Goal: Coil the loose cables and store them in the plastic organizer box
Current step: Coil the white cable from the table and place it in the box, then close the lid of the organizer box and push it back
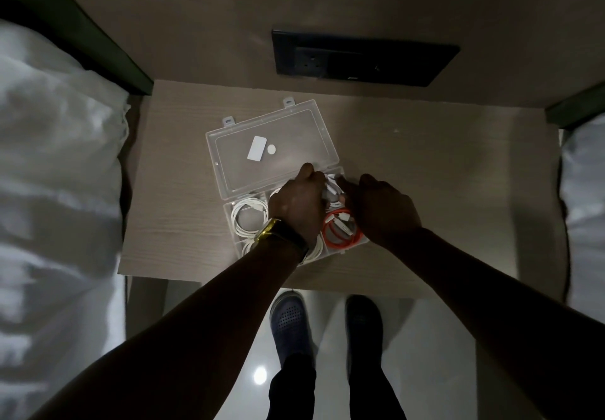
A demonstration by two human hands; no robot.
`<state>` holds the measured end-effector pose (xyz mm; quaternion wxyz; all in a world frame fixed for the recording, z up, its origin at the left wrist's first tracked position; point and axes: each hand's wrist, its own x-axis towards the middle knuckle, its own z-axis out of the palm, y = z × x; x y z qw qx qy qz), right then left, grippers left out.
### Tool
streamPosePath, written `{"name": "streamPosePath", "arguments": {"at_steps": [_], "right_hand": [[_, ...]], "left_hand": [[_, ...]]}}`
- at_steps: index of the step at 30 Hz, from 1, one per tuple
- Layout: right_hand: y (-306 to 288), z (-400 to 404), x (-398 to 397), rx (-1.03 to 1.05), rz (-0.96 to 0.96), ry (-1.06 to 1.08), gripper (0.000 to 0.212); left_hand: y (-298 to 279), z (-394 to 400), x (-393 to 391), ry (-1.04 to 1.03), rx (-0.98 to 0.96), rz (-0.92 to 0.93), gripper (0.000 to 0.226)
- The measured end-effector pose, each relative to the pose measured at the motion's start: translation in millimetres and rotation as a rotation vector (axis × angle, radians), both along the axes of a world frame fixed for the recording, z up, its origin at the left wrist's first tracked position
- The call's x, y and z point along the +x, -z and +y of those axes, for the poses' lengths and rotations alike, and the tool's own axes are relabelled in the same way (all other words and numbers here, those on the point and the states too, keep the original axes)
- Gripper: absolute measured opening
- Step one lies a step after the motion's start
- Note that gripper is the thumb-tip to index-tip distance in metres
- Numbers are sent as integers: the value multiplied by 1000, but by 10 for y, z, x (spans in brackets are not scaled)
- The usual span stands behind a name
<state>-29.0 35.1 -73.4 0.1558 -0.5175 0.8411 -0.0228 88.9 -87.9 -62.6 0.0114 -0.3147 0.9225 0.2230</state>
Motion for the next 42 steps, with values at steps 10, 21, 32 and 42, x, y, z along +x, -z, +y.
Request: {"name": "streamPosePath", "arguments": {"at_steps": [10, 21, 32, 42], "right_hand": [[-73, -44, -123, -240, -212, 42, 32], [-114, -363, -189, -364, -299, 273, 27], [-335, -975, -392, -310, -1297, 745, 45], [-439, -568, -451, -547, -1361, 704, 52]], "left_hand": [[142, -7, 114, -108, 185, 125, 33], [18, -132, 301, -284, 288, 461, 26], [171, -936, 1040, -972, 675, 358, 30], [-17, -809, 1144, -714, 793, 889, 43]]}}
